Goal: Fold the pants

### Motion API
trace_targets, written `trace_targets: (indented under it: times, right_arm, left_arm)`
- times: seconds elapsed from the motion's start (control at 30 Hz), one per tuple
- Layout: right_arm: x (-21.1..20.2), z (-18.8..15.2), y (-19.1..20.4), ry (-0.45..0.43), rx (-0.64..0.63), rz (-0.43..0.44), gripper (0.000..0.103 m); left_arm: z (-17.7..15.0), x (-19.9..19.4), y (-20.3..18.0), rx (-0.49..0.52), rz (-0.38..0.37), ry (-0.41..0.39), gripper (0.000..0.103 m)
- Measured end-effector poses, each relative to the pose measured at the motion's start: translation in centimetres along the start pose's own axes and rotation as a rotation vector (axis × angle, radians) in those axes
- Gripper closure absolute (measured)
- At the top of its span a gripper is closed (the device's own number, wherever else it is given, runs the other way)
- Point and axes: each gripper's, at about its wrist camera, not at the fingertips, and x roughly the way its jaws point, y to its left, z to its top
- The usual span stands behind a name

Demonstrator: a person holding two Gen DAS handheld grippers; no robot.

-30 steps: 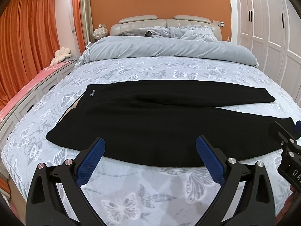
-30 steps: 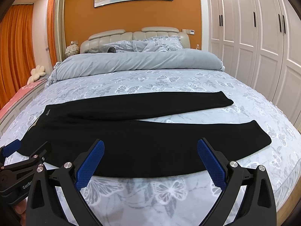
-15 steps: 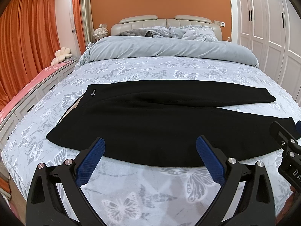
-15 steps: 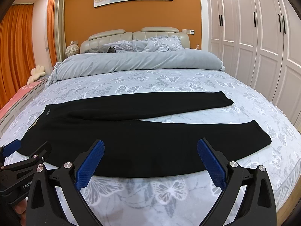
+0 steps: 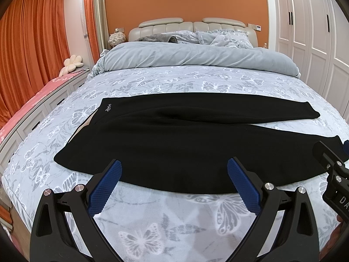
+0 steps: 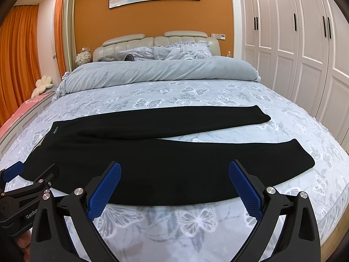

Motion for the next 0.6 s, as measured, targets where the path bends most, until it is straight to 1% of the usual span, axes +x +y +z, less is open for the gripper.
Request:
trace_targets:
  times: [0.13,0.27,0.33,0.4,0.43,0.5,0.53,0.6]
  right_arm:
    - [0.3,-0.2,-0.1,0.013,0.001,0.004,0.005]
    - [1.4,-0.1,-1.0,0.065,0.02,0.031,0.005]
    - [2.2,0.7,-2.2,0.096,0.014,0.032,0.006]
    - [3.1,1.7,-3.8,0.119,0.029,0.05,0.006]
    - [3.9,2.8,-5.5,0.138,0.05,0.062,0.006]
    - [5.9,4.6,-8.5,0.177,0.079,0.071,0.006]
    - [6.9,5.3,-9.9,0.186,0.086,0.055,0.006]
    - [10.1,7.4,-13.7,0.191,0.083,-0.037,0.006]
  left_arm:
    - [0.0,0.1,0.0,0.0,0.0,0.004,0.007]
    - [-0.2,0.7,0.6,0.014,-0.006,0.028,0.007]
    - [0.2,1.1,0.9,0.026,-0.016,0.035,0.007]
    - [1.4,2.0,2.0,0.026,-0.055,0.061,0.007]
    - [2.2,2.7,2.7,0.017,-0.079,0.075,0.007]
    - [3.9,4.2,4.1,0.013,-0.096,0.09,0.007]
    - [4.6,5.0,4.8,0.013,-0.093,0.091,0.007]
    - [7.0,7.8,7.2,-0.001,-0.069,0.1,0.007]
